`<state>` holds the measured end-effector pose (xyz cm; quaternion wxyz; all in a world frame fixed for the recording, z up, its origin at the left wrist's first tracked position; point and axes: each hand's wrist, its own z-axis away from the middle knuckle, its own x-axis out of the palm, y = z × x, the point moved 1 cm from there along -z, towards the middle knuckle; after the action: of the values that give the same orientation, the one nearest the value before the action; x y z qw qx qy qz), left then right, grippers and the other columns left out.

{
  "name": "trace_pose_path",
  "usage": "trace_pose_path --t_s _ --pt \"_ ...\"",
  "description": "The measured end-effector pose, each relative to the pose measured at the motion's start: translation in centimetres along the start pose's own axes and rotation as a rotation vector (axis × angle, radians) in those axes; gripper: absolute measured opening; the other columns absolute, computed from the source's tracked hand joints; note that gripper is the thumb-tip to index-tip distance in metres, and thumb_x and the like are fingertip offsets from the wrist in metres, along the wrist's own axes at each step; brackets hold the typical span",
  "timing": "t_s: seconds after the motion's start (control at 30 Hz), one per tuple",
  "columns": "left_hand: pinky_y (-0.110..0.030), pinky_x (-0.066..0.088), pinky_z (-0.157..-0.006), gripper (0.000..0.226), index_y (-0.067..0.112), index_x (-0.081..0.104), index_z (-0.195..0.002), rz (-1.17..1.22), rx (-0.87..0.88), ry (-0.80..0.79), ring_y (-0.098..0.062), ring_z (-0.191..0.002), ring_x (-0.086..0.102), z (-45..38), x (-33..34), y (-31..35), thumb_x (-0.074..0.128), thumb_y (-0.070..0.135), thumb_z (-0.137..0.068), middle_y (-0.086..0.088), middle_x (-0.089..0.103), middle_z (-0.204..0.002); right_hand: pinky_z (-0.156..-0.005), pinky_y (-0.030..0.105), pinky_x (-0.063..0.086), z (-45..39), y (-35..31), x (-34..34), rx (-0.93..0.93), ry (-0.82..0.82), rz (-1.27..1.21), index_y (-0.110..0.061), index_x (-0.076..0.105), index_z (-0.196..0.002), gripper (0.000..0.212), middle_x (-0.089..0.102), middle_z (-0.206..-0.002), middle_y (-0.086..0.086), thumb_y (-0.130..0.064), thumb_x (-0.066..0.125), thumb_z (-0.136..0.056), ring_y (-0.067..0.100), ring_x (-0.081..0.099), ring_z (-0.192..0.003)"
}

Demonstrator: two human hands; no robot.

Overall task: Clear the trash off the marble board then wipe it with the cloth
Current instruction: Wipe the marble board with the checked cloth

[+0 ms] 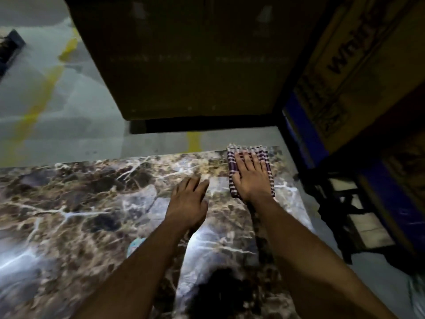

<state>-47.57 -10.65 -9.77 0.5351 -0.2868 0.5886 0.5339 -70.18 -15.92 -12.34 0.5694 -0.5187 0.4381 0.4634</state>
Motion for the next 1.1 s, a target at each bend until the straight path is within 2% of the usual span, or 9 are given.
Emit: trace_pose_path --t_s 0.2,0.3,0.43,0.7,0.93,1.1 --pt "-0.045 0.017 -0.119 0.057 0.035 0.032 -0.155 -0.021 0.159 -0.065 -0.026 -0.151 0.015 -1.7 3.0 9.3 0.045 0.037 -0.099 0.002 0.022 -0.166 -0.127 0.049 0.006 2.7 8.4 -1.3 0.125 -0.006 -0.009 -0.029 0.015 -0.163 0.073 0.013 -0.171 0.004 -0.049 0.02 -0.093 0.027 0.005 -0.158" --pt "-0.047 0.015 -0.12 0.056 0.034 0.032 -0.155 -0.021 0.166 -0.078 -0.029 -0.151 0.016 0.0 3.9 12.1 0.044 0.038 -0.1 -0.001 0.022 -0.166 -0.126 0.05 0.009 5.9 9.9 -1.5 0.162 -0.022 -0.048 -0.029 0.013 -0.163 0.074 0.01 -0.171 0.003 -0.05 0.018 -0.093 0.028 0.006 -0.157" --pt "-0.047 0.019 -0.121 0.057 0.035 0.026 -0.157 -0.01 0.171 -0.112 -0.027 -0.152 0.012 3.4 4.9 13.9 0.041 0.038 -0.102 0.0 0.018 -0.167 -0.125 0.052 0.015 12.2 10.3 -1.2 0.171 -0.037 -0.056 -0.027 0.017 -0.163 0.077 0.017 -0.17 0.005 -0.052 0.014 -0.09 0.032 0.011 -0.157" --pt "-0.048 0.011 -0.124 0.06 0.036 0.01 -0.161 -0.038 0.151 -0.151 -0.027 -0.156 0.003 12.3 7.7 13.5 0.034 0.041 -0.106 0.0 0.006 -0.17 -0.125 0.054 0.017 26.5 9.9 -0.7 0.236 -0.063 -0.005 -0.025 0.016 -0.162 0.071 0.015 -0.17 0.008 -0.047 0.022 -0.095 0.034 0.013 -0.156" --pt "-0.05 0.015 -0.123 0.057 0.032 0.016 -0.16 -0.049 0.219 -0.19 -0.026 -0.155 0.003 20.0 8.0 11.0 0.032 0.041 -0.107 0.002 0.007 -0.17 -0.119 0.06 0.021 37.3 9.1 -0.1 0.382 -0.118 0.022 -0.028 0.01 -0.163 0.07 0.008 -0.172 0.003 -0.048 0.027 -0.098 0.043 0.017 -0.152" --pt "-0.049 0.016 -0.123 0.058 0.031 0.018 -0.161 -0.068 0.287 -0.215 -0.027 -0.155 0.007 24.6 7.7 8.5 0.033 0.041 -0.106 0.001 0.011 -0.169 -0.11 0.062 0.031 42.7 7.8 -0.1 0.545 -0.149 0.062 -0.034 0.008 -0.163 0.066 0.003 -0.172 -0.004 -0.046 0.036 -0.104 0.043 0.021 -0.15"
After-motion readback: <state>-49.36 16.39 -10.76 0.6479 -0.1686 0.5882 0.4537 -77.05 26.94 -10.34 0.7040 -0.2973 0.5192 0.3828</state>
